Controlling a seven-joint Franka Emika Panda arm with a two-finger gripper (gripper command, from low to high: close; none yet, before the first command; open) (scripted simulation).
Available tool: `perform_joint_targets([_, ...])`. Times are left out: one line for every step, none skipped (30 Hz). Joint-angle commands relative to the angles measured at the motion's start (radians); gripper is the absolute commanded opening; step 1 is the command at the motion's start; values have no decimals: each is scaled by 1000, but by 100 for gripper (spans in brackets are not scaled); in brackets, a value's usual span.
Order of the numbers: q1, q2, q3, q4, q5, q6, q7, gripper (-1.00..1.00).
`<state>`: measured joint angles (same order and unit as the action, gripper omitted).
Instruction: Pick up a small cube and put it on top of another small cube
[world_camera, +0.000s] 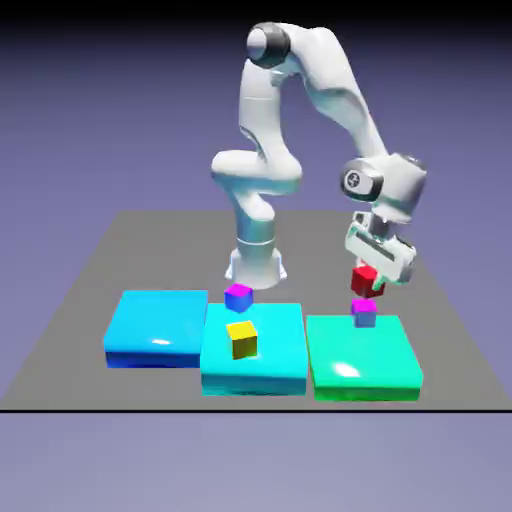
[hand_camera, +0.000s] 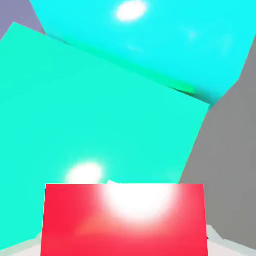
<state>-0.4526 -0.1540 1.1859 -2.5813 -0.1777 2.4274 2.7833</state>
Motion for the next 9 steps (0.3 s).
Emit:
perform_joint_targets([-36, 9, 34, -3, -9, 10, 7, -100])
perform_joint_targets([-72, 18, 68, -5, -19, 21, 15, -100])
perform_joint_targets([-109, 26, 102, -8, -30, 32, 23, -100])
perform_joint_targets([-145, 35, 136, -11, -40, 42, 31, -100])
perform_joint_targets([-181, 44, 170, -14, -50, 53, 39, -100])
perform_joint_targets([-217, 53, 204, -16, -60, 64, 47, -100])
perform_joint_targets([-253, 62, 238, -19, -70, 75, 55, -100])
perform_joint_targets([-268, 65, 252, -20, -75, 80, 58, -100])
perform_joint_targets([-268, 65, 252, -20, -75, 80, 58, 100])
